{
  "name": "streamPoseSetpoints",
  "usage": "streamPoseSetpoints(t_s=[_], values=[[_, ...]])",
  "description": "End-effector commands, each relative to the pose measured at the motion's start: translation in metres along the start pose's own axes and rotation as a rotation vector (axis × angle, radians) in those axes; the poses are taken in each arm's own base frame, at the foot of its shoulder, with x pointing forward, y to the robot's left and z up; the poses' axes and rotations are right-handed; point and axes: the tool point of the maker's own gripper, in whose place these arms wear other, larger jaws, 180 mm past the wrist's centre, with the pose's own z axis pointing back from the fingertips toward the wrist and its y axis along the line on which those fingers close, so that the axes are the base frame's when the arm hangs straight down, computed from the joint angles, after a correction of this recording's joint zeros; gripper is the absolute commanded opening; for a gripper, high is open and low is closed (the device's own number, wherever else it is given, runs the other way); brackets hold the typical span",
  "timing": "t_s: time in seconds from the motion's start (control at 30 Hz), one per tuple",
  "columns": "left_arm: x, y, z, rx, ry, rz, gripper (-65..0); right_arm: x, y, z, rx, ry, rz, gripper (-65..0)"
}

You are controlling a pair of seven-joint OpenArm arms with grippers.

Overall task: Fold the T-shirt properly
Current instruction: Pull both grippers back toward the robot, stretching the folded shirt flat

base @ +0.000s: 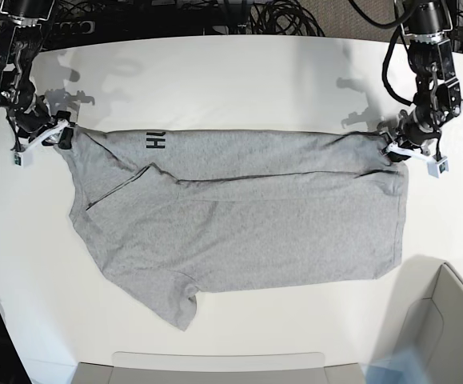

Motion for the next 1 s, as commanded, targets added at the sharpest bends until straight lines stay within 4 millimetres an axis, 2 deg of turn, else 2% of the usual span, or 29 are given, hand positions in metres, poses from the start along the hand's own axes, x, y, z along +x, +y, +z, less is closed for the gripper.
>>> streamPoseSetpoints(t_s=[0.0,0.07,0.13,0.3,0.4,0.53,0.67,0.73,0.87,0.97], values=[[-0.011,0.004,0.0,0.009,0.057,0.003,-62.9,0.012,0.002,0.003,0.011,-0.026,0.029,-45.2],[-0.015,0.009,-0.002,0.017,0.07,0.009,-65.0,0.022,0.008,0.0,0.022,-0.043,0.039,-55.2],[-0.005,0.017,0.002,0.03,0.042,0.028,-65.0,0.025,0.001,-0.003,0.003,-0.039,0.039,-65.0],[0.018,0.046,0.017,0.074,-0.036,0.11,-65.0,0.036,-0.031,-0.01,-0.104,-0.01,0.085,-65.0],[0.034,0.06,0.025,0.104,-0.062,0.096,-65.0,0.046,-0.04,-0.009,-0.122,-0.051,0.089,-65.0],[0.032,0.06,0.026,0.104,-0.058,0.094,-65.0,0.049,-0.045,-0.005,-0.133,-0.051,0.111,-65.0],[0.029,0.062,0.027,0.108,-0.049,0.094,-65.0,0.031,-0.045,-0.002,-0.133,-0.022,0.118,-65.0],[0.015,0.071,0.03,0.128,-0.025,0.097,-65.0,0.018,-0.041,0.005,-0.128,-0.005,0.139,-65.0],[0.009,0.07,0.043,0.132,-0.026,0.049,-65.0,-0.003,-0.03,0.018,-0.114,0.018,0.185,-65.0],[-0.005,0.073,0.053,0.144,-0.007,0.018,-65.0,-0.02,-0.025,0.032,-0.109,0.038,0.21,-65.0]])
